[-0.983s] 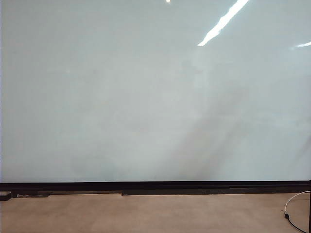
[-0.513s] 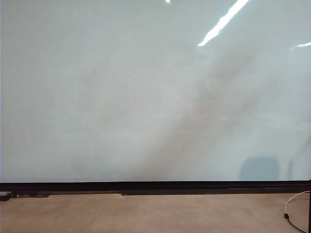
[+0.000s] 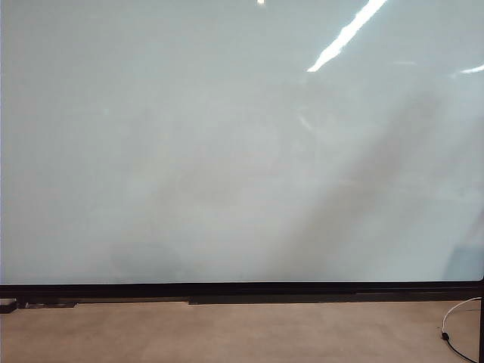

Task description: Pick up the pen on the shelf to the right of the whiteboard and draw a rectangle.

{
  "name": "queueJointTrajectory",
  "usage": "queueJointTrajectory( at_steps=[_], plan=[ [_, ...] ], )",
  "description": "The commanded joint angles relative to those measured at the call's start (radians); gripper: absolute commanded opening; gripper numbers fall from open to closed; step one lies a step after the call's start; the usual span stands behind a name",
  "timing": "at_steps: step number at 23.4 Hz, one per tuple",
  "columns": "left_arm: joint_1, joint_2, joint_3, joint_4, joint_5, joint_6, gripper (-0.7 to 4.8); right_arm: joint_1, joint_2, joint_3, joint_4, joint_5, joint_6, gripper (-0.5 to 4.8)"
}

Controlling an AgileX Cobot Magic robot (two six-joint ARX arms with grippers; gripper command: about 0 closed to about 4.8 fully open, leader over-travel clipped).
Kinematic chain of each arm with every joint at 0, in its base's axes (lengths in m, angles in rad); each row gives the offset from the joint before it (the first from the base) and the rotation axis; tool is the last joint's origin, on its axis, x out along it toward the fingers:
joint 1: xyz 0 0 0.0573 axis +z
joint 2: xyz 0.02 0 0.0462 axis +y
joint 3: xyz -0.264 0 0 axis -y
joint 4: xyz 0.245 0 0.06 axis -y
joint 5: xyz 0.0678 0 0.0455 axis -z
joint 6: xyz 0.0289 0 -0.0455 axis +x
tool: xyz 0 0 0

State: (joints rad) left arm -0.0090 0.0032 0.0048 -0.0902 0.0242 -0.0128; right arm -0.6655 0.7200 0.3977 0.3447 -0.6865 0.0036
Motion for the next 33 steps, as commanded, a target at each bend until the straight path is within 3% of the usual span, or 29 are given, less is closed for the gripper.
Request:
queueJointTrajectory(
  at_steps=[1,11,21,29,33],
  plan=[
    [0.000,0.000,0.002,0.009,0.002,0.001,-0.04,0.002,0.105,0.005,0.154,-0.044,0.009,4.32],
    [0.000,0.000,0.002,0.009,0.003,0.001,-0.04,0.019,0.600,0.018,0.543,-0.022,-0.001,4.31],
    [0.000,0.000,0.002,0.009,0.002,0.001,-0.04,0.113,0.918,0.162,0.661,0.005,-0.034,4.32],
    [0.000,0.000,0.002,0.009,0.002,0.001,-0.04,0.130,1.011,0.168,0.783,0.031,-0.029,4.31],
    [0.000,0.000,0.002,0.009,0.002,0.001,-0.04,0.130,1.079,0.187,0.891,0.034,0.034,4.31]
  ],
)
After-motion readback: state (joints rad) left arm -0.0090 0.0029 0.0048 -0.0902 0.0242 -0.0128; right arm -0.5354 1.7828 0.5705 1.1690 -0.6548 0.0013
